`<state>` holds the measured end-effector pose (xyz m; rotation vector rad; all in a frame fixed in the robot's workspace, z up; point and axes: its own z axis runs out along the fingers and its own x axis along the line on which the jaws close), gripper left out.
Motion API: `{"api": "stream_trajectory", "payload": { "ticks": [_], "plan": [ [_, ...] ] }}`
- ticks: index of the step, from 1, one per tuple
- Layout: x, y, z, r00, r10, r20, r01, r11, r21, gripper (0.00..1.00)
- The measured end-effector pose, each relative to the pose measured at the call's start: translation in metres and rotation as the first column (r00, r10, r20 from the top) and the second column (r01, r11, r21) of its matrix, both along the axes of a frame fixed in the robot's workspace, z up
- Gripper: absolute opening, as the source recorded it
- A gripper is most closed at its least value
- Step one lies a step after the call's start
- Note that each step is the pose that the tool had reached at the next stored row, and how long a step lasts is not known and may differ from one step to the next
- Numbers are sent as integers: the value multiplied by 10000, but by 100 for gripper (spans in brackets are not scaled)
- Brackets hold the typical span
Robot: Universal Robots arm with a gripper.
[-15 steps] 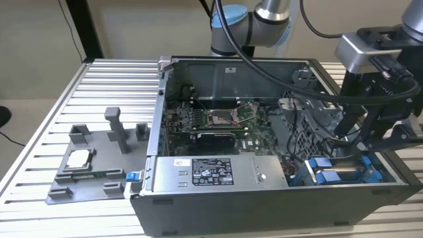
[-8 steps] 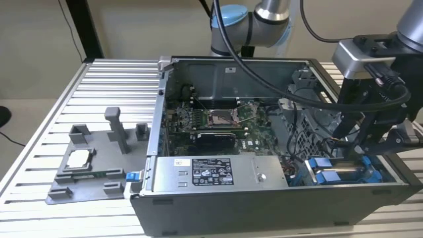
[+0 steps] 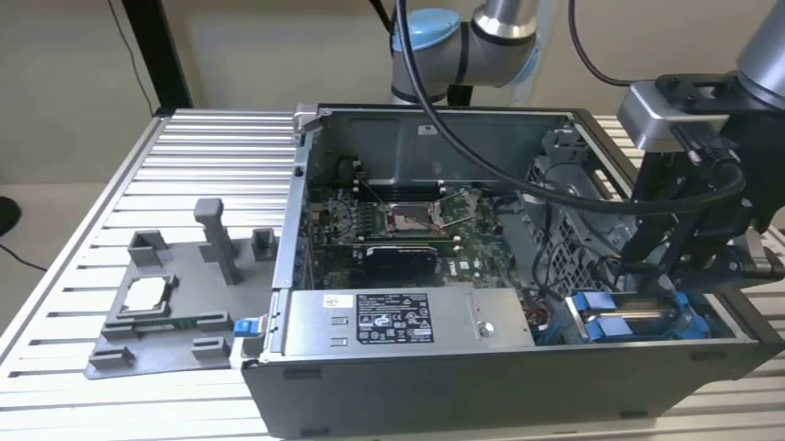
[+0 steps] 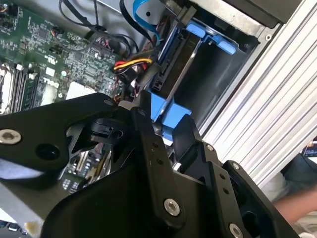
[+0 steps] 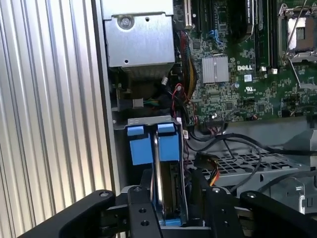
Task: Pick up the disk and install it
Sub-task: 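Insert the first disk wire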
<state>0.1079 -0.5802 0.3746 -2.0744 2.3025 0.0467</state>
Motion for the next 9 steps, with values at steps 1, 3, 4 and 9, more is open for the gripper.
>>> {"api": "stream_trajectory", "payload": {
  "ticks": [1, 3, 4, 9],
  "plan": [
    [2, 1, -9, 10000, -67, -1, 67, 10000, 2, 100],
    [2, 11, -28, 9999, -138, -1, 138, 9999, 14, 100],
    [3, 19, -39, 9999, -155, 0, 155, 9999, 29, 100],
    [3, 46, -60, 9998, -206, 17, 205, 9990, 388, 100]
  ]
}}
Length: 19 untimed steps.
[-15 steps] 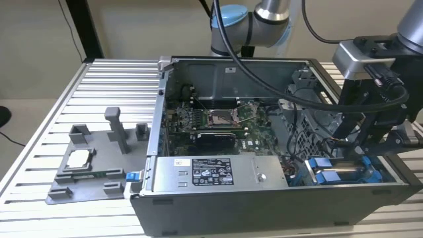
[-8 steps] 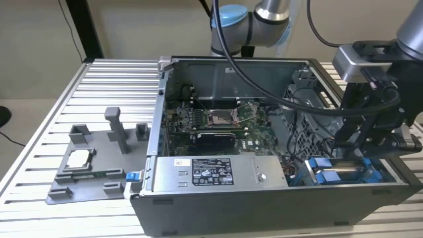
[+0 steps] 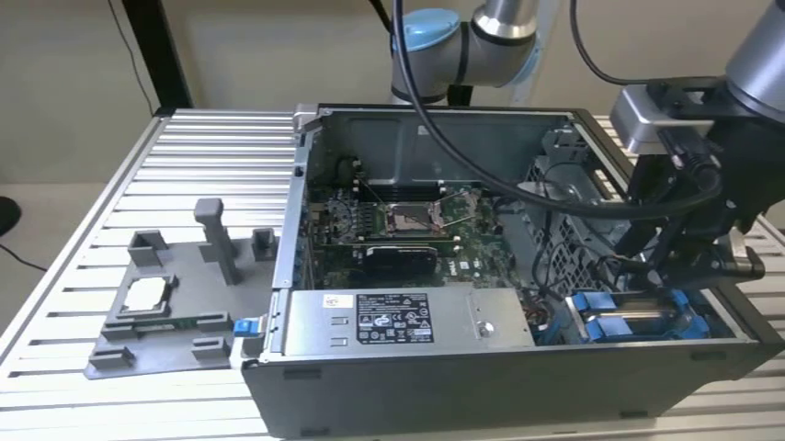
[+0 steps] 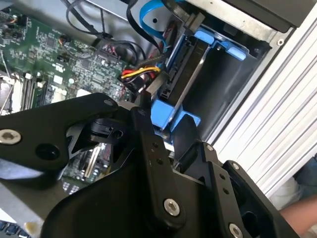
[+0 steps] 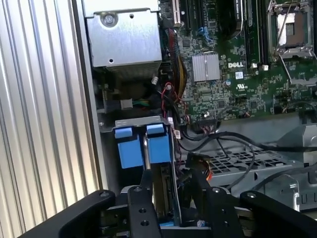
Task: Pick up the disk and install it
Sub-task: 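Insert the first disk wire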
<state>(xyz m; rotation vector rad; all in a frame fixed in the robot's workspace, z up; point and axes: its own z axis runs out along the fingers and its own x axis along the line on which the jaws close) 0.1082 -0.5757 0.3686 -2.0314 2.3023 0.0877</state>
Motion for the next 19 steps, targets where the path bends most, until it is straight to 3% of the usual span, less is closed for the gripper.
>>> {"api": "stream_trajectory", "payload": {
  "ticks": [4, 6, 8, 14, 19],
  "plan": [
    [10, 19, -21, 10000, -9, 2, 9, 9992, 401, 100],
    [35, 24, -35, 10000, -14, 1, 14, 9985, 545, 100],
    [75, 26, -49, 10000, -28, 1, 27, 9980, 638, 100],
    [108, 27, -123, 9999, -150, 2, 150, 9978, 650, 100],
    [113, 26, -136, 9998, -180, 2, 180, 9977, 651, 100]
  ]
}}
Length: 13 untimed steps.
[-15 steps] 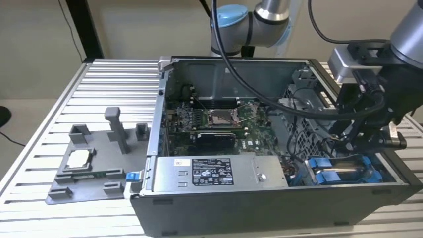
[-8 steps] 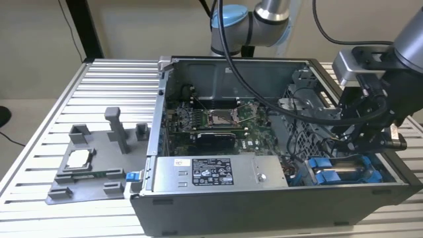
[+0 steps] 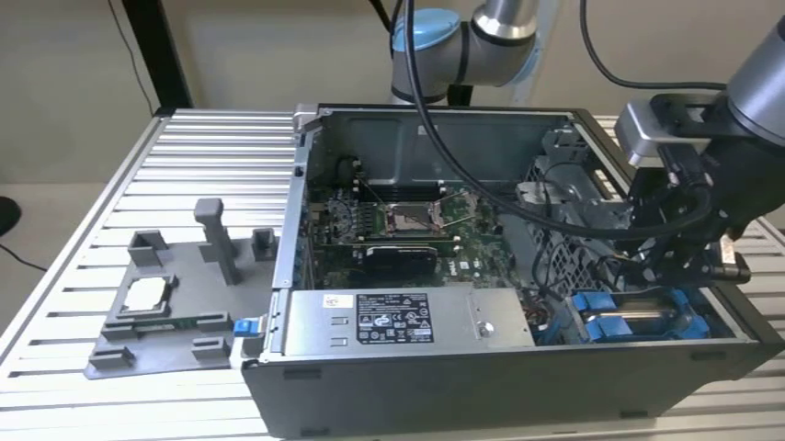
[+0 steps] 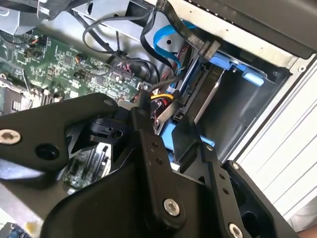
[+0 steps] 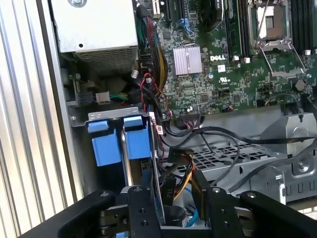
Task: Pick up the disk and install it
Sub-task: 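Insert the first disk wire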
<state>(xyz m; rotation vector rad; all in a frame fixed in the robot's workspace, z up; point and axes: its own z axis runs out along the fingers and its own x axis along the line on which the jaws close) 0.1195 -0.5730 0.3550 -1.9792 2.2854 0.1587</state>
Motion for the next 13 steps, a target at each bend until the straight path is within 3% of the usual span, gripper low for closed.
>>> {"api": "stream_trajectory", "payload": {
  "ticks": [2, 3, 13],
  "plan": [
    [0, 0, -1, 10000, 1, 0, -1, 10000, -1, 100],
    [1, 0, -1, 10000, 1, 0, -1, 10000, -1, 0],
    [2, 10, -3, 10000, 1, 0, -1, 10000, 3, 0]
  ]
}}
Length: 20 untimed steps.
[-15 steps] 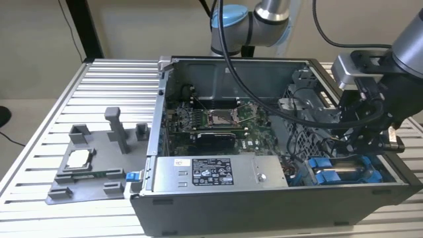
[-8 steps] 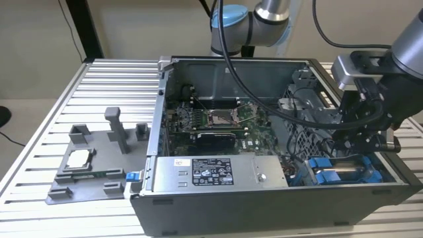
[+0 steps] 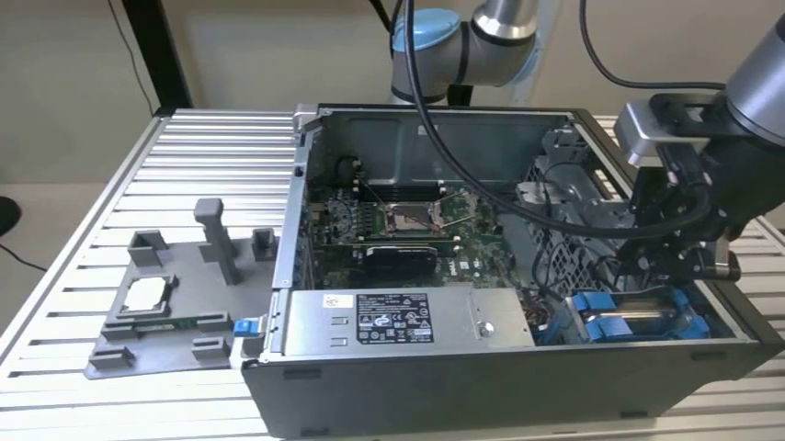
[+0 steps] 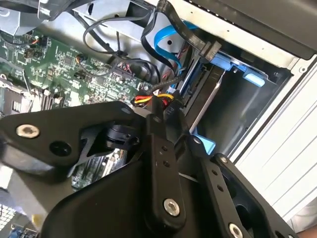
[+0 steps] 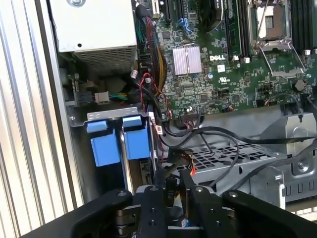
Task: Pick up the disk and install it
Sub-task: 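Insert the first disk wire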
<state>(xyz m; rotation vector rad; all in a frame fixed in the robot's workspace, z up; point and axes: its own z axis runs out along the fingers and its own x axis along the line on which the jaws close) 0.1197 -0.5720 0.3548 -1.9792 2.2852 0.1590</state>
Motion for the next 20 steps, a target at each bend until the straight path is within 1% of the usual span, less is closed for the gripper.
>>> {"api": "stream_trajectory", "payload": {
  "ticks": [10, 11, 14, 15, 16, 18, 19, 20],
  "plan": [
    [0, 5, 1, 10000, 0, 0, 0, 10000, -4, 0],
    [0, 6, 1, 10000, 0, 0, 0, 10000, -18, 0],
    [4, 5, 1, 10000, 0, -21, 0, 9999, -111, 0],
    [6, 5, 1, 10000, 1, -46, -2, 9999, -169, 0],
    [5, 5, 2, 10000, -1, -60, -1, 9996, -282, 0],
    [5, 5, 0, 9999, -4, -113, -3, 9980, -633, 0],
    [7, 5, 1, 9999, -4, -150, -8, 9972, -745, 0],
    [10, 5, 0, 9998, -3, -200, -13, 9968, -794, 0]
  ]
}}
